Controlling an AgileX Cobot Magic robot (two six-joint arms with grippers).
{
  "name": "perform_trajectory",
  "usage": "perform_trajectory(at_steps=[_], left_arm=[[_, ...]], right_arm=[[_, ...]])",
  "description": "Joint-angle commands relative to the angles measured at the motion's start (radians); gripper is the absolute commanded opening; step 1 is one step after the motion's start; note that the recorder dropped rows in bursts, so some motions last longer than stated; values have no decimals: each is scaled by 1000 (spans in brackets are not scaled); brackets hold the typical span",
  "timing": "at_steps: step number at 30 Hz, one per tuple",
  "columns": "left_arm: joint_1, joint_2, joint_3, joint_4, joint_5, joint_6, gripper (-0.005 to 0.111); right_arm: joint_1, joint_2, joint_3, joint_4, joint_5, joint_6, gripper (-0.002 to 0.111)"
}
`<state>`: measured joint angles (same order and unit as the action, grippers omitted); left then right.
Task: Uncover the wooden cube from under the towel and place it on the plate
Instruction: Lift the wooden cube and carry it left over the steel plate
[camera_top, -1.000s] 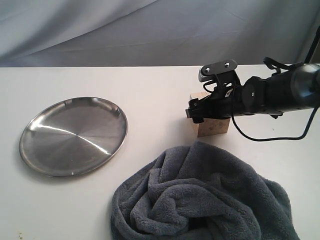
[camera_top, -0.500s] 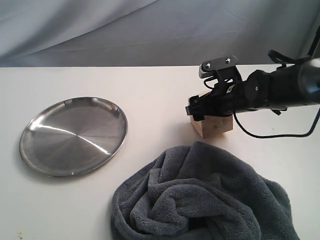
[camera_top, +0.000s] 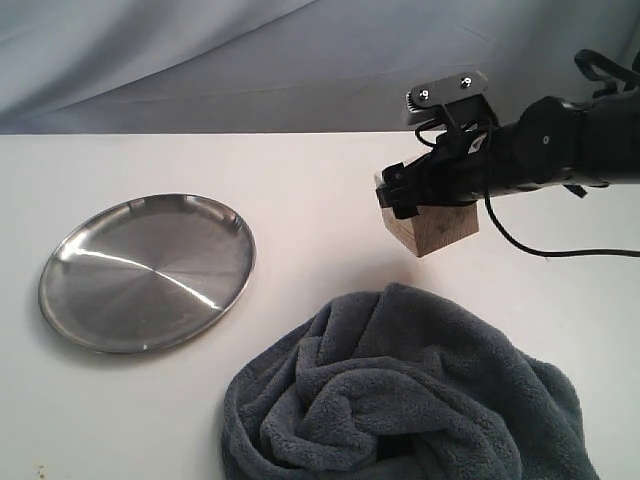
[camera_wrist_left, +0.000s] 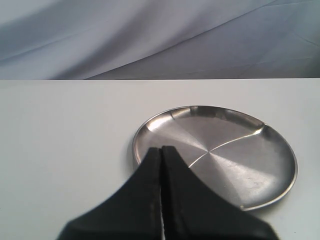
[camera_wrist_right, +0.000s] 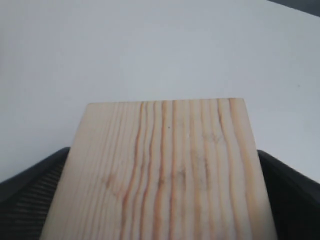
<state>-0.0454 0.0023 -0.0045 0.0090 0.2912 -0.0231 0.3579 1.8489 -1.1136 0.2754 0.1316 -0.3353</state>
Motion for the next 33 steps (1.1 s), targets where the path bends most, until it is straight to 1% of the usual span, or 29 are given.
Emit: perform_trajectory(at_steps=[1,9,23,27,29,31,32,33], left_arm=[[-5,-2,5,-3,-7,-1,0],[-5,-2,5,-3,-7,-1,0],[-5,-2,5,-3,-7,-1,0],[-5,-2,5,-3,-7,-1,0],[-5,-2,5,-3,-7,-1,0],[-5,-2,5,-3,-7,-1,0],[-5,-2,5,-3,-7,-1,0],[-5,-2,5,-3,-7,-1,0]], right_arm=[[33,-52,-5,-11,-9,-55,0],[146,-54,-5,-11,-38,-200,0],[312,-35,-5,0,-284,-190,0],[348,-4,-5,-4,-375,-126,0],[368,31,-11,-32,-442,-51,0],[379,77,-52,-106,-439,62,0],[389,112,-93,-174,-437,161,0],[393,130,-116,-209,-437,202,0]])
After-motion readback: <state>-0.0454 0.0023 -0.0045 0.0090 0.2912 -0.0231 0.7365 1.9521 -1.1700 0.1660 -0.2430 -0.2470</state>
